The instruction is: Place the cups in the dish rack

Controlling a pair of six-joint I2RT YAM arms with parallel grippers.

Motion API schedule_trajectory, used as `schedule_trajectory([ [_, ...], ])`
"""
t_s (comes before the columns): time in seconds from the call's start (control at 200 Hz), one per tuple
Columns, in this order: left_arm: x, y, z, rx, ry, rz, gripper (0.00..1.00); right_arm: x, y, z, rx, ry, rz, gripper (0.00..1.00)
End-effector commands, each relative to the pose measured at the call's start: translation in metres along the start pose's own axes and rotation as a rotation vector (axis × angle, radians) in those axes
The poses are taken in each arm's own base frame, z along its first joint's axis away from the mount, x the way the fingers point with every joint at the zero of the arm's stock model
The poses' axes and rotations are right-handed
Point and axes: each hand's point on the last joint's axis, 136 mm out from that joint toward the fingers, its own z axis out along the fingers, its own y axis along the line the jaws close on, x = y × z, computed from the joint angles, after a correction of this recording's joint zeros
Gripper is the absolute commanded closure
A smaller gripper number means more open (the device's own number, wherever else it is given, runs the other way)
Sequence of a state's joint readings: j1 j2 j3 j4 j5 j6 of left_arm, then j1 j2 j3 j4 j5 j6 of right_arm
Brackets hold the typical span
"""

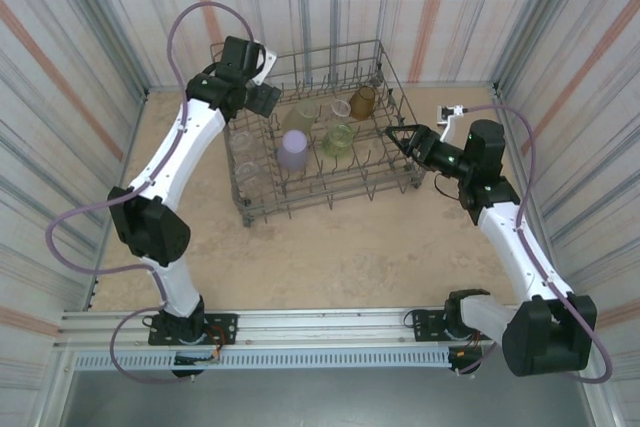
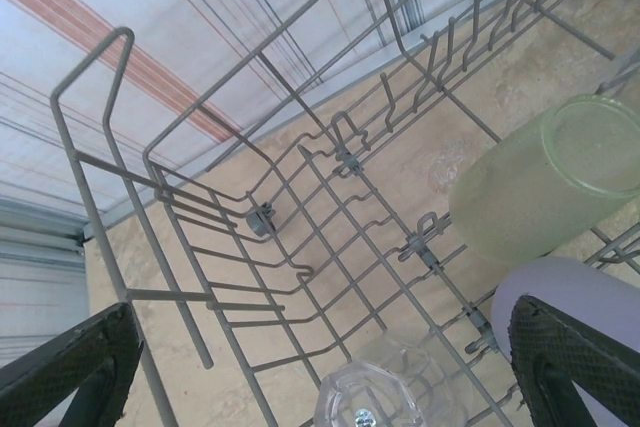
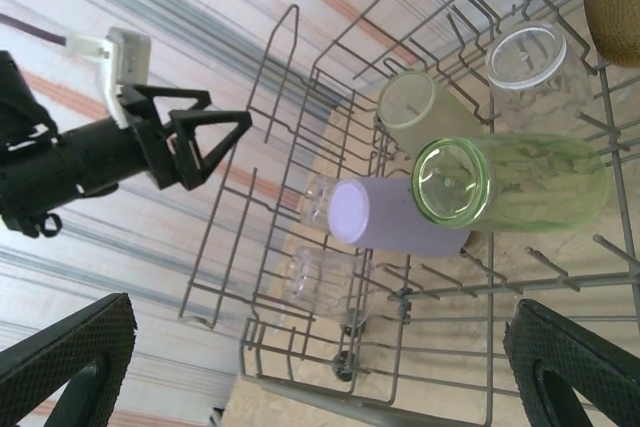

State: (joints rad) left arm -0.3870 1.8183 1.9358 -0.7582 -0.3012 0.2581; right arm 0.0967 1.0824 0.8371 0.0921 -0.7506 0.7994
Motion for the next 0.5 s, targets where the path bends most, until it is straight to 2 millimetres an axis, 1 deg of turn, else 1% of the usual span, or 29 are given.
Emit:
schedule_trajectory([
  [0.0,0.001,0.001,-0.008,-0.017,0.007,-0.044,0.01,0.006,0.000,-0.006,0.022,-0.003,-0.016,0.01],
  [0.07,0.000,0.007,-0.022,-0.029,0.000,-0.070,0.01,0.008,0.000,-0.008,0.025,-0.001,-0.016,0.01],
  [0.145,0.003,0.012,-0.037,-0.034,0.002,-0.095,0.01,0.012,-0.003,-0.009,0.037,0.006,-0.011,0.01],
  [0.396,0.029,0.030,-0.087,-0.078,0.009,-0.174,0.01,0.023,-0.013,-0.013,0.080,0.016,0.000,0.01],
  [0.406,0.030,0.031,-0.090,-0.080,0.008,-0.178,0.01,0.022,-0.007,-0.017,0.071,0.006,-0.013,0.01],
  [0.421,0.032,0.031,-0.092,-0.081,0.013,-0.182,0.01,0.021,-0.006,-0.018,0.070,0.002,-0.018,0.01],
  [0.496,0.042,0.034,-0.103,-0.089,0.027,-0.204,0.01,0.023,-0.006,-0.021,0.084,-0.001,-0.015,0.01],
])
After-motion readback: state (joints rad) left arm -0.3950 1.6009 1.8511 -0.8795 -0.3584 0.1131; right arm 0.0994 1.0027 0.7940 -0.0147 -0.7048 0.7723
